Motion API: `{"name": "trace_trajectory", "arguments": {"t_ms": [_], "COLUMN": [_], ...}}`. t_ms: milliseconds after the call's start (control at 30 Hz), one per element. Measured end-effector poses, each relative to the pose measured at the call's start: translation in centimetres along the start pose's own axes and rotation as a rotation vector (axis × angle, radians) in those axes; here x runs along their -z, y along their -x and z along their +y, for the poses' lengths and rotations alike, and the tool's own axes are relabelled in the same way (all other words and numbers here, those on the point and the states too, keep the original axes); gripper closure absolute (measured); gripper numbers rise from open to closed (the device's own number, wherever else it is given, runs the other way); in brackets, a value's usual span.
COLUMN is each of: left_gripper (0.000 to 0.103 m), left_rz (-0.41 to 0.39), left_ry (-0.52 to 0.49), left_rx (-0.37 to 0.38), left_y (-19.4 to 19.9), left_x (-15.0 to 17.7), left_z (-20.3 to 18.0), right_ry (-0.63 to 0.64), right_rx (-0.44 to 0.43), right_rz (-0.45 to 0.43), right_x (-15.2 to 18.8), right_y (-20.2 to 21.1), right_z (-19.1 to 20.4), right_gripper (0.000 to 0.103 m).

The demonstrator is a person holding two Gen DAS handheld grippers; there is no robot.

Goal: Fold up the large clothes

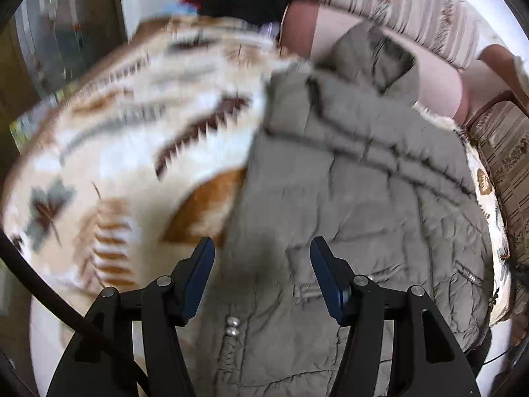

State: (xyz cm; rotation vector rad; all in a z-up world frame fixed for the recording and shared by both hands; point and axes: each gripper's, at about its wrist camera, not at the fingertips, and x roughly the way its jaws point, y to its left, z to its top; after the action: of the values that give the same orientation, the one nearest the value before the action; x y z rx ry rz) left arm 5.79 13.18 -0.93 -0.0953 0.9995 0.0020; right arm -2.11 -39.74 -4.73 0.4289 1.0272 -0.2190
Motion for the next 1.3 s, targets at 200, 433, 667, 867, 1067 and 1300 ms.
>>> {"name": "trace_trajectory", "arguments": {"t_ms": [200,433,667,867,1067,1300], "left_gripper": [0.033,0.03,0.028,0.027,0.027,0.026], "left_rz": [-0.088,-0.108,-0.105,-0.071,-0.044,0.003], "left_ry": [-0.076,-0.121,-0.103,-0.056,-0.046,-0.018], "left_rx": [0.0,0.05,0.058,0.064,0.124,0.189], "left_y": [1.4,-0.7,-4.8,-9.8,-12.7,-15.3], "left_x": [-3.0,-5.2,-7.5,-8.8,-7.9,-7.7], "left_z": [-2.9,-5.2,-5.3,-4.5,-3.1,-2.7], "right_ry": [0.125,0.23,0.221,0.163,0.115,0.027], "right_rx": [-0.113,-0.218,-0.191,-0.15,-0.128,-0.146], "right_rz": [-0.104,-0.152,-0.128,-0.045,-0.002,-0.042], "right_x": [-2.6,-8.5,-16.8,-22.8,-28.6,-35.5], "right_y": [5.1,8.4,5.6,-1.2,-9.1,-15.6], "right_z": [7.2,18.0,26.1,31.2,36.8,42.2], "right_gripper": [0.043,0.037,0.035,0.035,0.028,0.017]}}
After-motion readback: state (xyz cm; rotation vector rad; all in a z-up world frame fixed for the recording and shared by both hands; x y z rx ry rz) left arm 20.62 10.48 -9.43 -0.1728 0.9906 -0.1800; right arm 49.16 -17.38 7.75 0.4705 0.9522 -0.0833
